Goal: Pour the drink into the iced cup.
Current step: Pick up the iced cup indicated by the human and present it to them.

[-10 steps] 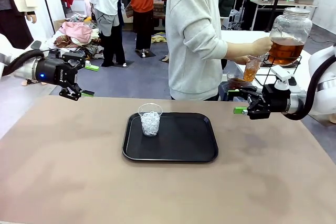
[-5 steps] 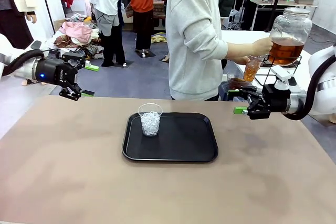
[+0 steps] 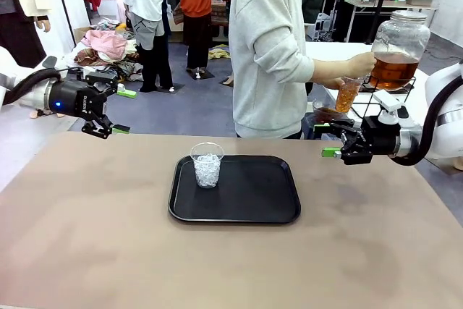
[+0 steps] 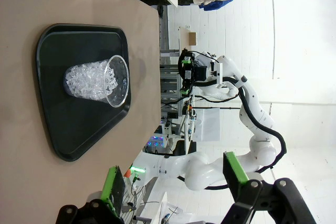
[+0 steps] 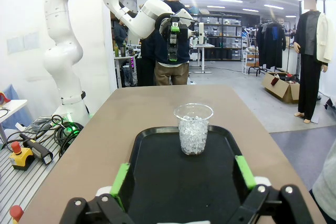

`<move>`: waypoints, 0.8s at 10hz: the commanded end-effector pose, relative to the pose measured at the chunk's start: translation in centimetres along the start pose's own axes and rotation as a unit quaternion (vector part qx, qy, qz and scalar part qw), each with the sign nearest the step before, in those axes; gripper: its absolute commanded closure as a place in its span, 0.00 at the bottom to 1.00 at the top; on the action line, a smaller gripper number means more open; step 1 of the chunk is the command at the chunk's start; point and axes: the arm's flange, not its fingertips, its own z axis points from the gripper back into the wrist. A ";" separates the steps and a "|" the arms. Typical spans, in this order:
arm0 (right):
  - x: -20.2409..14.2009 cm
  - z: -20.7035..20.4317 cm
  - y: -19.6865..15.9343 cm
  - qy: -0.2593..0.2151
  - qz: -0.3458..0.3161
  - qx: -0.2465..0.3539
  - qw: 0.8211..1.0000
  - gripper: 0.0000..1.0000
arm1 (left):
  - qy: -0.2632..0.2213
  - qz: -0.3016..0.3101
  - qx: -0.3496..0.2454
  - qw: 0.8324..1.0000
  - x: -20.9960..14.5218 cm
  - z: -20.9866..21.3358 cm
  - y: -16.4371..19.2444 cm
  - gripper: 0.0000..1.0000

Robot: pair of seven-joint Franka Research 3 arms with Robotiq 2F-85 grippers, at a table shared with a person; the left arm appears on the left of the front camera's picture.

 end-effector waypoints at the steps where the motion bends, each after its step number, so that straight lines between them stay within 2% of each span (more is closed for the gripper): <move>1: 0.3 -0.2 -0.4 0.003 -0.002 0.002 1.000 0.00 | 0.000 0.000 -0.001 1.000 -0.1 0.0 -0.1 0.00; 8: 0.3 -0.2 -0.4 0.003 -0.002 0.002 1.000 0.00 | 0.000 0.000 -0.001 1.000 -0.1 0.0 -0.1 0.00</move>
